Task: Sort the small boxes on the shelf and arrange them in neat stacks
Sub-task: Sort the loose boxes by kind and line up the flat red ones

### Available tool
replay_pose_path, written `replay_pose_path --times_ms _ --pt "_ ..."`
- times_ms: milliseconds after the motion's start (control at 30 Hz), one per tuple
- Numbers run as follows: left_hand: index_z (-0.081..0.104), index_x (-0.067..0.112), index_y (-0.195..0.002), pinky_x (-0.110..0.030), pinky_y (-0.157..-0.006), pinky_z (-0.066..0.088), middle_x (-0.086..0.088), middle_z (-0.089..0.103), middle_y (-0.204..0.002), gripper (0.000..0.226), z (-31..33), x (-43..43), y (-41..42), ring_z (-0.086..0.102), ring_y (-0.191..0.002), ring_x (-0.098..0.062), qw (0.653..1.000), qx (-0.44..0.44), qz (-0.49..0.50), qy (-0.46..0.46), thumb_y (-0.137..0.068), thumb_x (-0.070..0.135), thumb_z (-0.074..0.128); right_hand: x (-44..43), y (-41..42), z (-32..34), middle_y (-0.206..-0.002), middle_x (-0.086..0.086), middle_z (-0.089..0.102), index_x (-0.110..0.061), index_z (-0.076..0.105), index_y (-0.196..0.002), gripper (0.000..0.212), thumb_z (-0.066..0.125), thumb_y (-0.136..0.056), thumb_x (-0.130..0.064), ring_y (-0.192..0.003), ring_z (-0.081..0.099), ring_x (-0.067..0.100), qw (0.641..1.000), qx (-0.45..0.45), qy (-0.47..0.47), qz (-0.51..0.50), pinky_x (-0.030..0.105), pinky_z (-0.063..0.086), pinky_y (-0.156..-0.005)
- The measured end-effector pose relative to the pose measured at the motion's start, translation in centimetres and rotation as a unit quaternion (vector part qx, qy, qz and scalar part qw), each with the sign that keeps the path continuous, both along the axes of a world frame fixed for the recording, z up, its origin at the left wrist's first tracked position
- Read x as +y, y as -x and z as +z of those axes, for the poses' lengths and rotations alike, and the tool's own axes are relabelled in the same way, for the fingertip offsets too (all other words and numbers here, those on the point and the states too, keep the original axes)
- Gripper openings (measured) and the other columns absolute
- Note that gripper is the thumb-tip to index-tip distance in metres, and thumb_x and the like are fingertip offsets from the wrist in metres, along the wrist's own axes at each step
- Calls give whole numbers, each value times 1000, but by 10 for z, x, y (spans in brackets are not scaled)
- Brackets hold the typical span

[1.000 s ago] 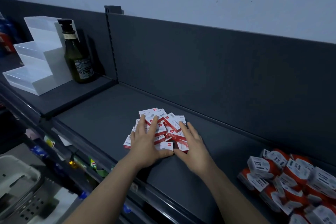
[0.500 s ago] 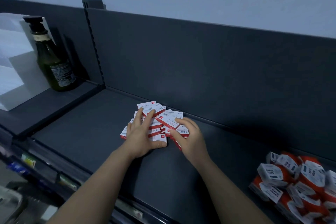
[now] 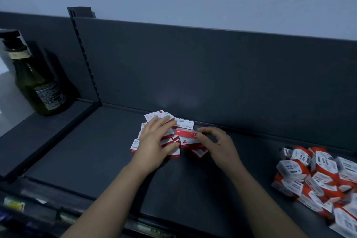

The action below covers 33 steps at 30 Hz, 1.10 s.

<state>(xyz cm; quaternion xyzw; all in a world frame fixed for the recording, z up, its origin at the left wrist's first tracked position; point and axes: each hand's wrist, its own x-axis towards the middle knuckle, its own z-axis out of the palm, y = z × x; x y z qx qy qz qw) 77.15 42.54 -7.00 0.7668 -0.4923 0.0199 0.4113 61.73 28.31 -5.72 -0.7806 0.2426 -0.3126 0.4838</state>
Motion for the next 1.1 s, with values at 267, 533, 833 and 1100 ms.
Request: replay_pose_path --times_ms 267,533,833,1100 --pt "70 22 -94 -19 -72 49 7 69 -80 8 6 28 21 62 -76 -7 986 164 -25 18 -88 25 66 -3 13 -8 -130 -15 51 -25 59 -125 34 58 -92 -33 -133 36 12 985 122 114 -31 25 29 -109" --pt "65 27 -92 -21 -67 46 -4 65 -77 4 -13 50 25 60 -74 -18 980 180 -29 -74 -90 25 63 4 -3 -3 -130 -9 52 -25 56 -128 45 69 -85 -26 -125 38 8 953 219 208 -13 17 25 -100" --pt "65 31 -96 -28 -66 48 -8 60 -77 10 -23 50 24 57 -71 -21 980 184 -34 -59 -90 23 64 25 23 7 -77 -2 70 -24 68 -93 18 54 -94 -35 -72 65 9 994 104 -4 -34 29 53 -72" --pt "66 28 -98 -11 -58 42 1 56 -71 12 -21 49 25 51 -61 0 976 214 -34 -34 -91 19 63 38 43 6 -84 5 69 -11 68 -93 24 52 -96 -28 -70 70 22 986 96 -137 2 30 56 -63"
